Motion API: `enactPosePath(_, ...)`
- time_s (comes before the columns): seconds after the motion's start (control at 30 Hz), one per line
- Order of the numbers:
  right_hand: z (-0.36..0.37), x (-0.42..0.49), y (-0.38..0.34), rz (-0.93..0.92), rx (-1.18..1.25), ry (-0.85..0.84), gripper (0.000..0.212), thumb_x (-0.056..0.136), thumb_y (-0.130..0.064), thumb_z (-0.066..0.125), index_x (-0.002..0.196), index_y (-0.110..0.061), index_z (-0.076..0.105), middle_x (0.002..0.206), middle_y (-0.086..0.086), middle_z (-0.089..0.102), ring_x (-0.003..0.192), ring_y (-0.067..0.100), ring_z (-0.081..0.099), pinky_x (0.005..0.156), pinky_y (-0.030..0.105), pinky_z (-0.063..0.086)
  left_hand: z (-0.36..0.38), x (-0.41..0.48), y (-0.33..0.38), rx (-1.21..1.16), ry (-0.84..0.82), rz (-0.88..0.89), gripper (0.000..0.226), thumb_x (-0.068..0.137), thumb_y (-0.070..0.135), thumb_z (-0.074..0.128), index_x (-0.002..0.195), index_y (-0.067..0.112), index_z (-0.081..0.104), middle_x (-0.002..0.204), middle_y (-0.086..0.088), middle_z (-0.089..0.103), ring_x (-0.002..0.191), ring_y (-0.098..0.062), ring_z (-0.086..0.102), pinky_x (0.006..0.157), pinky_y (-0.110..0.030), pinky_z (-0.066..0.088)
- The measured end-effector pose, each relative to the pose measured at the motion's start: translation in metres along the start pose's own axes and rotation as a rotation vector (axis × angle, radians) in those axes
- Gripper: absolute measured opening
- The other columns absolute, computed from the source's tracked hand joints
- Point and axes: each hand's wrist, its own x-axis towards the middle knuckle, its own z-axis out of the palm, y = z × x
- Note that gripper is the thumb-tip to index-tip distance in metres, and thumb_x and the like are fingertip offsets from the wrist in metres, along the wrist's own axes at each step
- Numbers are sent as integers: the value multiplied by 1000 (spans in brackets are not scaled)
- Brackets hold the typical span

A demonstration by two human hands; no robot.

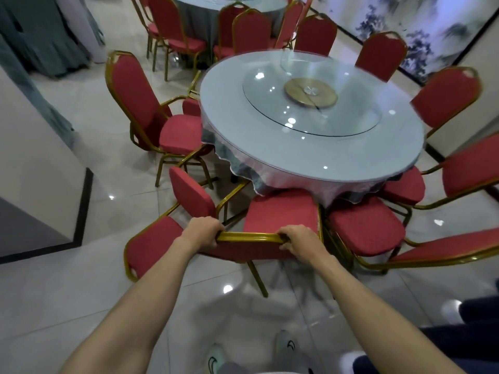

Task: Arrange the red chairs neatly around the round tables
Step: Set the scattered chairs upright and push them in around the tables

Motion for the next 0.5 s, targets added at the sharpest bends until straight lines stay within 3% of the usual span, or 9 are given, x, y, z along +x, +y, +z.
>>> enactPosePath(0.13, -12, 5, 8, 112, -23, 44, 40, 79, -25, 84, 117, -28, 73, 111, -2, 76, 107, 23, 69, 89, 39, 55, -12, 19, 4, 31, 28, 29, 11, 77, 32, 68, 76, 33, 56, 83, 10, 66, 82, -18, 68, 69, -37, 59)
enactPosePath(0.37, -22, -8, 44, 285, 48, 65, 40, 77, -21, 86, 114, -30, 75, 110, -4, 77, 107, 19, 69, 87, 31, 50, -30, 57, 36, 85, 97, 157, 14, 75, 32, 67, 89, 29, 67, 96, 8, 69, 91, -20, 69, 66, -34, 55)
enactPosePath(0.5, -20, -22, 70, 306, 123, 113, 37, 77, -12, 85, 109, -29, 76, 99, -9, 77, 94, 10, 72, 84, 35, 57, -37, 75, 64, 121, 115, 237, 14, 78, 30, 64, 91, 28, 69, 99, 9, 68, 92, -19, 68, 62, -30, 42)
